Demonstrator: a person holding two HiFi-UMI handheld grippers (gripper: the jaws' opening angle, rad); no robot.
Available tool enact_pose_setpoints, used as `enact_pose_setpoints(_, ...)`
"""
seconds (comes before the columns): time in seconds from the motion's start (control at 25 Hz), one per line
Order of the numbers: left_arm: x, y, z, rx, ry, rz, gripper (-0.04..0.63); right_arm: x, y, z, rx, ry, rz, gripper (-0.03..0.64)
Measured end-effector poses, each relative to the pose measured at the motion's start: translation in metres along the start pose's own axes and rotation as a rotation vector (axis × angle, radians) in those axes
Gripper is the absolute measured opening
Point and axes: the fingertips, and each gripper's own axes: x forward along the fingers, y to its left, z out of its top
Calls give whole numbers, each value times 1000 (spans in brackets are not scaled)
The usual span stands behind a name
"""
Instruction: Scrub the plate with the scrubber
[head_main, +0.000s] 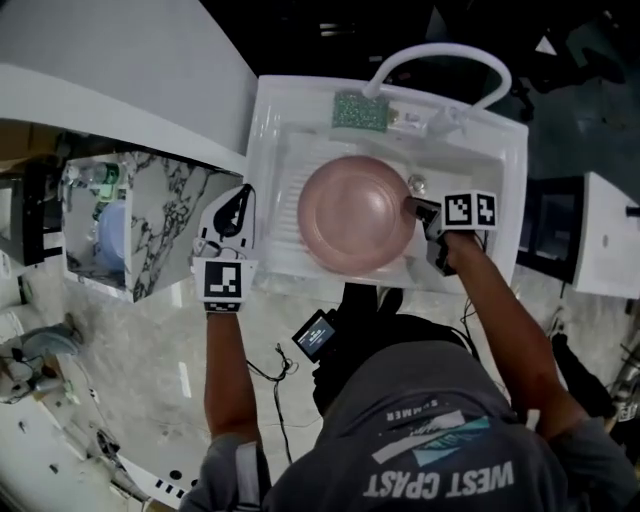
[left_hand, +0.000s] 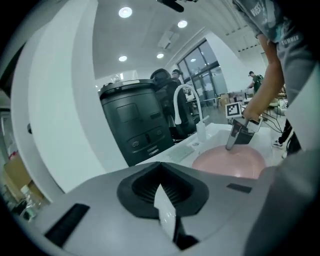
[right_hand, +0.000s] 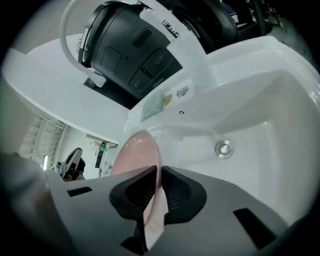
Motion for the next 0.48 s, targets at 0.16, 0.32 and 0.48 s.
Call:
enact_pose_setpoints(0.16,-38,12,-17,-103,10,89,2,28,-1,0,38,16,-28,51)
enact_pose_setpoints(0.32,-59,15,-32,-163,27,136,2,49,-6,1,62,16,-70,52)
enact_pose_setpoints(0.48,-71,20,-38,-178,31,158,2,64,-12,6,138,-16,-94,52)
